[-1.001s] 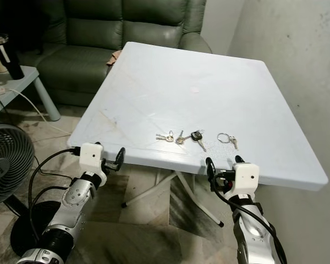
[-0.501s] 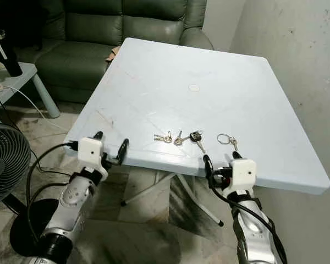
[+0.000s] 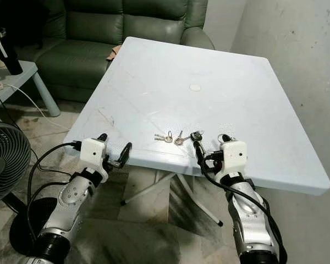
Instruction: Hang keys on a hook
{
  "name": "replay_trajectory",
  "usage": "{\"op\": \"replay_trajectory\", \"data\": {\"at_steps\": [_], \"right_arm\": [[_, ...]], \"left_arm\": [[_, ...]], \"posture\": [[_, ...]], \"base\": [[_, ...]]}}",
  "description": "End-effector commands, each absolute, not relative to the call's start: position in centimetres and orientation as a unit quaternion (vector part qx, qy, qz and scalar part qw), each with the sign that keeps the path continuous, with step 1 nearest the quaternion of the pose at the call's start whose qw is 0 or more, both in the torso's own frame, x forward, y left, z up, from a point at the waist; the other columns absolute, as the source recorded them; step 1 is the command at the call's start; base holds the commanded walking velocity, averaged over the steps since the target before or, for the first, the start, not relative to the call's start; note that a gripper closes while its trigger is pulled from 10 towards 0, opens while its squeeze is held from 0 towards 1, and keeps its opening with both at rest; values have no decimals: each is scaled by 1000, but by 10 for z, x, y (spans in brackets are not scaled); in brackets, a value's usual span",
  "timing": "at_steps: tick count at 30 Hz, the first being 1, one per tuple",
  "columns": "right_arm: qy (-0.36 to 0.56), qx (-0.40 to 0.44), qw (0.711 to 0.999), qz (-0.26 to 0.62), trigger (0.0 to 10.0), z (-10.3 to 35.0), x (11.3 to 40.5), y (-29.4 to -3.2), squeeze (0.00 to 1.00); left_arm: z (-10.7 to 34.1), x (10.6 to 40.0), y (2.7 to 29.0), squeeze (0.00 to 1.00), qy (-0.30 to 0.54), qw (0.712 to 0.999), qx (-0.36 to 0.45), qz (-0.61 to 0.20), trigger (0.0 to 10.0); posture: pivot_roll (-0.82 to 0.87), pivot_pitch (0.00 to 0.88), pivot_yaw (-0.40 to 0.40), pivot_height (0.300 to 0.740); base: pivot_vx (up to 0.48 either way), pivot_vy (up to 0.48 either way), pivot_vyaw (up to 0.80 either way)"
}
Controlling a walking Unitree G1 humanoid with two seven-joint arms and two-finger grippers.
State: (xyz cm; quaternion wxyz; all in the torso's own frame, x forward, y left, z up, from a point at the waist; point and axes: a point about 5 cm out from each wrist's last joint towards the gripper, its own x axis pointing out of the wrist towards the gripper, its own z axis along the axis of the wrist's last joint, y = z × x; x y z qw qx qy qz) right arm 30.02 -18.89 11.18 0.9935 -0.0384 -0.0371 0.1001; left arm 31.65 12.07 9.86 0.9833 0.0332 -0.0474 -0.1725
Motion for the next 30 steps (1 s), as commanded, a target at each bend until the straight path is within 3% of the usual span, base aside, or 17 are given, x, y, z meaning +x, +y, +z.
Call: {"op": "replay_trajectory", "data": {"at_steps": [1,18,30], "right_arm": [[-45,-43,993,104,10000,119,302,-188,0],[-56,-93,975,192,10000,142,333,-161,0],[-11,-121,984,132,10000,140,366,-169,0]], "left_arm": [[102,315,117,0,-52,980,37,-189,10000],[109,298,108,0,-61,974,39,-215,10000],[109,280,113,0,-51,977,35,-205,10000]], "posture": [[81,80,-81,740],[130,183,-120,740],[189,237,-137,740]], "base": [[0,0,0],[0,0,0],[0,0,0]]}}
